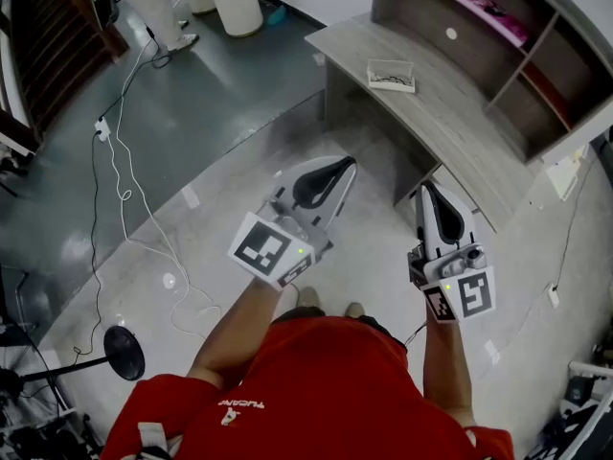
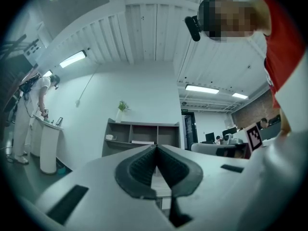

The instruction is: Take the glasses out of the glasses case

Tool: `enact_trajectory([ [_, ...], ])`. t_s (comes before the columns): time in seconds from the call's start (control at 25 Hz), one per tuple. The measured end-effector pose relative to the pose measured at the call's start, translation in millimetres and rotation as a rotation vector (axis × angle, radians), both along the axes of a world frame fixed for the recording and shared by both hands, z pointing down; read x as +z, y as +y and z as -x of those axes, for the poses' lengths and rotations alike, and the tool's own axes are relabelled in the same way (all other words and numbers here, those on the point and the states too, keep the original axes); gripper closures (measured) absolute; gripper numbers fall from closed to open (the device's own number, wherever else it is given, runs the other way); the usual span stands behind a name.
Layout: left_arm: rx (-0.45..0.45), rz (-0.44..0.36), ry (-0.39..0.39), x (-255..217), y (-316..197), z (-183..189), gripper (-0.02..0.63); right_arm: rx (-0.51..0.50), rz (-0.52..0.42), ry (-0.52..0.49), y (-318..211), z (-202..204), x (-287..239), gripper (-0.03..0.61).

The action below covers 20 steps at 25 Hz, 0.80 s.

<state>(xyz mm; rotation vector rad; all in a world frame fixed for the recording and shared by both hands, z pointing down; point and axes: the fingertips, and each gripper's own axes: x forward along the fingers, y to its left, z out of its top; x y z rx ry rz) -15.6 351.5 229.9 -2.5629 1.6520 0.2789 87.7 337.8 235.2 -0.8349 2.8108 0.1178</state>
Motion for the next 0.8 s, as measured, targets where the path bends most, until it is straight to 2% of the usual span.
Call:
enact_trajectory([
  [0.4,0.029,-0.055,-0.007,-7.8,-0.6,50.8,0.604,0.115,-0.016,0.029,-7.0,18.4,2.8,0.574],
  [0.8,0.063,-0.013,-0.002,11.9,-34.5,82.6,0.604,0.145,-0.003,0.053,-33.0,48.9,12.5,0.574],
])
